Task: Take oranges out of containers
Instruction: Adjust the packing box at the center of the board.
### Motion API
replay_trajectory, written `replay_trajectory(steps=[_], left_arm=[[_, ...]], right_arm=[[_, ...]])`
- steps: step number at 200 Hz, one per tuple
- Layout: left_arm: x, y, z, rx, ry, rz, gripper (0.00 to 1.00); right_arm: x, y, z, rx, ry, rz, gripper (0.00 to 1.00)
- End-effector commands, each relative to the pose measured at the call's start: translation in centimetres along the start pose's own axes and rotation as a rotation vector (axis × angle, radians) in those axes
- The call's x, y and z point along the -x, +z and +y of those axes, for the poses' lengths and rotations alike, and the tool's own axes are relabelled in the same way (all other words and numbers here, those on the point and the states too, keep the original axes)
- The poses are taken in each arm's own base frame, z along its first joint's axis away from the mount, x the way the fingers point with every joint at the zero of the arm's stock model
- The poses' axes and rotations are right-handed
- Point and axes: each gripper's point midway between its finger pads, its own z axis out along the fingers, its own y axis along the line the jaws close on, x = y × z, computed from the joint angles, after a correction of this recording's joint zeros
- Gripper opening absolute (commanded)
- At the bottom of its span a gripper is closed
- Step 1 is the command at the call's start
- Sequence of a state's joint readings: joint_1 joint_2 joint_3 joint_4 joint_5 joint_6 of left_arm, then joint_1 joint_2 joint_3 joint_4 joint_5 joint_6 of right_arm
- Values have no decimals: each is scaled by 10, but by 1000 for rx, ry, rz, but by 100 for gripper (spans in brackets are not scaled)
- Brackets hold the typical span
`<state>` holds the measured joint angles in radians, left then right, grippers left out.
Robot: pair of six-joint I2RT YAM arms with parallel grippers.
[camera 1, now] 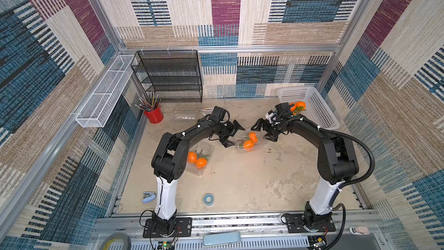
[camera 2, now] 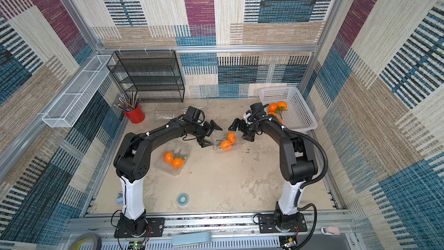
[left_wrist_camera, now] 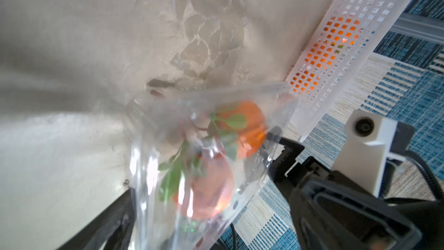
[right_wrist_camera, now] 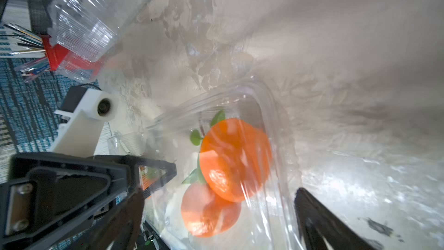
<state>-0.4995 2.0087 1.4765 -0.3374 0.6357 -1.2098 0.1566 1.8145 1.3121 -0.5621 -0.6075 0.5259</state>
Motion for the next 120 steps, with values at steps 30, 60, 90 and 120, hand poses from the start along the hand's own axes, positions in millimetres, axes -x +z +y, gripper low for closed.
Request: replay_trajectory(steps=[30, 60, 90, 120], left_arm=[[-28, -25, 36, 109, 69, 22, 99], [-29, -25, 35, 92, 66, 20, 99], [-24, -19, 26, 70, 67, 26, 99], [-15, -8, 18, 57, 58, 36, 99]], right_arm=[[-8, -8, 4, 162, -43, 10, 98], [-15, -4, 4, 218, -60, 14, 98], [-17, -10, 10, 239, -92, 2, 98], [-27, -20, 21, 292, -91, 5, 98]])
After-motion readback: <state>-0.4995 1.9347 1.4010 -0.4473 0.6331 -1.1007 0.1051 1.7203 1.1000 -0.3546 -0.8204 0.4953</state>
